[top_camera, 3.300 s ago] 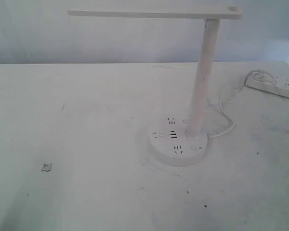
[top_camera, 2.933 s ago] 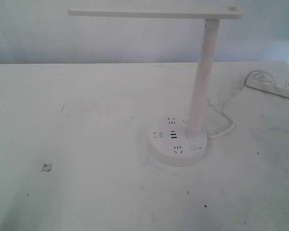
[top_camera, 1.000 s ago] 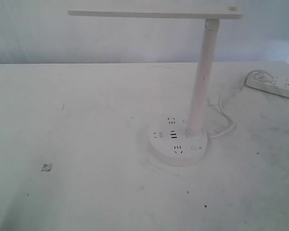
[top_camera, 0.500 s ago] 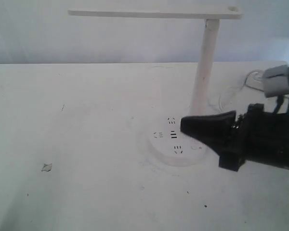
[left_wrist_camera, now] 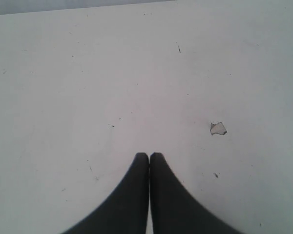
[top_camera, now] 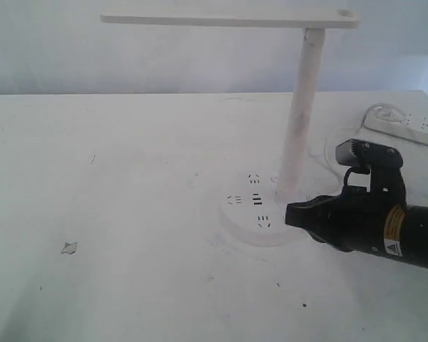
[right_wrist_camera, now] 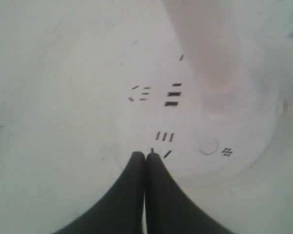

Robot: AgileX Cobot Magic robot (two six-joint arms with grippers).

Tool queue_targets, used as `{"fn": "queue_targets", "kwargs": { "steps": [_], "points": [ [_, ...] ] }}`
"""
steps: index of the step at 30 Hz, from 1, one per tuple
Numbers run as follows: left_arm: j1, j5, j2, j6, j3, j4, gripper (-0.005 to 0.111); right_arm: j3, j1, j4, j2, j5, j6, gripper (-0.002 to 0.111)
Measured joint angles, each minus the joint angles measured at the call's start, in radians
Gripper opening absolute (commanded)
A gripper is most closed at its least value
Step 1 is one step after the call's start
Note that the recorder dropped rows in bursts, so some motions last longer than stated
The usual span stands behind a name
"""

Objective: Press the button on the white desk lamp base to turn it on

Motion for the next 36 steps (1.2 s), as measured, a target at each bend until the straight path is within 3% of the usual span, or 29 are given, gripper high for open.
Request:
{"fn": "queue_targets", "kwargs": {
  "steps": [8, 19, 36],
  "points": [
    [0.000, 0.000, 0.000, 0.000, 0.000, 0.000, 0.000, -0.052, 0.005, 0.070, 0.053, 0.108, -0.209, 0.000],
    [0.000, 0.000, 0.000, 0.000, 0.000, 0.000, 0.000, -0.099, 0.005, 0.071, 0.178, 0.110, -0.222, 0.000],
    [0.000, 0.000, 0.000, 0.000, 0.000, 0.000, 0.000, -0.146, 0.005, 0.071, 0.195, 0.094, -0.231, 0.000]
  ]
}}
